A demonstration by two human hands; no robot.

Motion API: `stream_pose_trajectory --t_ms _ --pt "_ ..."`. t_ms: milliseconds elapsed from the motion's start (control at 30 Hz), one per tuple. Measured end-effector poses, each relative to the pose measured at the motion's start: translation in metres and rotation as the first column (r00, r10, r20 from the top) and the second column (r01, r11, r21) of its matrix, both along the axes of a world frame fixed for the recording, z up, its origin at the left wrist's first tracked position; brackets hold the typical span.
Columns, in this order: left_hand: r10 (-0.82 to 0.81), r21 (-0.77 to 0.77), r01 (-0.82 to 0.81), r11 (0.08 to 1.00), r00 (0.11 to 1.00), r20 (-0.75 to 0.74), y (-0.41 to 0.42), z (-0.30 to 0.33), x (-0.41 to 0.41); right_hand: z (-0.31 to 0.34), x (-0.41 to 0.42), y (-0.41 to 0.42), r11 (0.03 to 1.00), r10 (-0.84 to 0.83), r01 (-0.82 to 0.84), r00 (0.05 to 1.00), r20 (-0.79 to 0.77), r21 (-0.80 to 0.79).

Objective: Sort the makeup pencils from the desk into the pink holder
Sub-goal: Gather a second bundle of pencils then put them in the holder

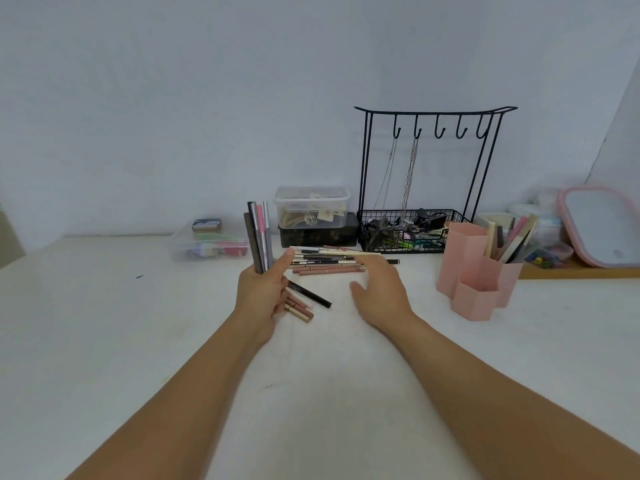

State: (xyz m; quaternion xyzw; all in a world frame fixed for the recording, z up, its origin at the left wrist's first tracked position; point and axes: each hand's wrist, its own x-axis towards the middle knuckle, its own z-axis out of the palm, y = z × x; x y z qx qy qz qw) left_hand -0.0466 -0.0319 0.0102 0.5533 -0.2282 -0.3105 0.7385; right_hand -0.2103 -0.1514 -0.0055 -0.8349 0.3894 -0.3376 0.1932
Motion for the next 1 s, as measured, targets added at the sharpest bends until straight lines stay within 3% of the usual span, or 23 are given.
stream_pose_trajectory --t_ms 300,633,733,800,933,1000 --pt "-0.059 0.012 0.059 0.998 0.998 -0.010 0.004 -0.001 0.003 0.009 0.002 -0.043 0.979 -0.193 0.206 0.929 -0.317 0.008" --pt "-0.067 0.031 0.066 0.997 0.997 0.024 -0.001 -0.005 0.005 0.016 -0.006 -0.044 0.932 -0.355 0.359 0.891 -0.284 -0.037" --pt "-0.055 0.031 0.053 0.998 0.998 0.035 -0.002 -0.005 0.006 0.018 -0.013 -0.050 0.946 -0.319 0.324 0.933 -0.166 0.004" --pt "-0.047 0.025 0.046 0.999 0.998 0.034 -0.003 -0.005 0.006 0.020 -0.014 -0.049 0.967 -0.253 0.252 0.967 0.032 0.042" --pt "-0.062 -0.004 0.062 0.998 0.997 0.051 -0.002 -0.004 0.005 0.027 0.001 -0.024 0.989 -0.006 -0.048 0.935 0.356 0.141" --pt "-0.052 -0.025 0.053 0.998 0.997 0.063 0.000 -0.002 0.003 0.031 0.012 -0.004 0.927 0.099 -0.254 0.876 0.473 0.275"
